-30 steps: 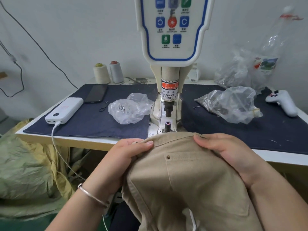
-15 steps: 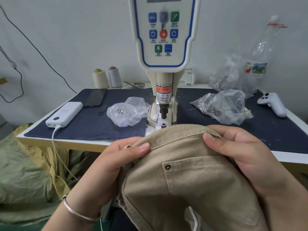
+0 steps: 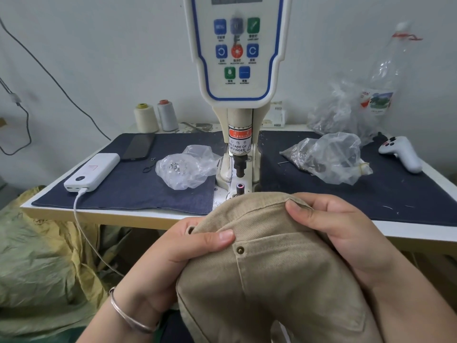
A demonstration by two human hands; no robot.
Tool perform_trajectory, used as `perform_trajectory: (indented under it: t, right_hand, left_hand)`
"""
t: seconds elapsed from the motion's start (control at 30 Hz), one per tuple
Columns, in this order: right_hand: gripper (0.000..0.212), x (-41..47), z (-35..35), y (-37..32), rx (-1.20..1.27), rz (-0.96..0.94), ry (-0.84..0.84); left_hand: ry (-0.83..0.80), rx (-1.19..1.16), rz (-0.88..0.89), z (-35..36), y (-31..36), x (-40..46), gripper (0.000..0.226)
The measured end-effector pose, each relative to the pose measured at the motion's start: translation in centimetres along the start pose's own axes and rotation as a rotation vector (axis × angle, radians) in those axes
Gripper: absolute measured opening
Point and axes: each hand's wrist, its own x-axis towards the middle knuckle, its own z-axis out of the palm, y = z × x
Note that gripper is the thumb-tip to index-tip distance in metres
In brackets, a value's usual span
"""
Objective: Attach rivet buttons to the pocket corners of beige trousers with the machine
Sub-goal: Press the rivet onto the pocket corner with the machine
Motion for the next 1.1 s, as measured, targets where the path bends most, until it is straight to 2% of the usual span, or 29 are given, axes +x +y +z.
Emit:
perform_trajectory:
  t: [0.13, 0.3, 0.37, 0.43, 0.6, 0.73, 0.87, 1.0, 1.1]
  right_hand:
    - [0.038, 0.2, 0.0, 0.1, 0.004, 0.012, 0.013]
    - [0.031, 0.4, 0.1, -0.1, 0.019, 0.015, -0.015]
    - [0.032, 0.4, 0.3, -0.2, 0.037, 0.023, -0.017]
    - [0.033, 0.4, 0.5, -0.3, 0.066, 0.032, -0.027]
    - [0.044, 0.8, 0.9, -0.3, 0.145, 0.096, -0.038]
    - [0.045, 1.1, 1.4, -0.1, 0.266, 0.158, -0.132]
    - [0.039, 1.2, 1.6, 0.0, 0.399, 0.221, -0.268]
    - [0.040, 1.2, 1.5, -0.1, 0.322, 0.268, -0.234]
    - [0.037, 1.1, 0.9, -0.1, 0.207, 0.278, -0.216]
  left_hand:
    - [0.005, 0.019, -0.010, -0.3, -0.2, 0.2, 0.043]
    - [0.038, 0.090, -0.004, -0.8, -0.1, 0.4, 0.053]
    - [0.071, 0.152, 0.014, -0.8, -0.1, 0.4, 0.064]
    - [0.112, 0.200, 0.039, -0.7, 0.1, 0.3, 0.075]
    - [0.126, 0.260, 0.108, -0.5, 0.8, 0.2, 0.076]
    - [0.110, 0.327, 0.113, -0.2, 1.3, 0.7, 0.059]
    - [0.118, 0.414, 0.072, 0.2, 2.0, 1.7, 0.051]
    - [-0.023, 0.400, -0.051, 1.1, 2.1, 2.2, 0.037]
    - [-0.024, 0.273, -0.118, 1.1, 1.8, 2.3, 0.038]
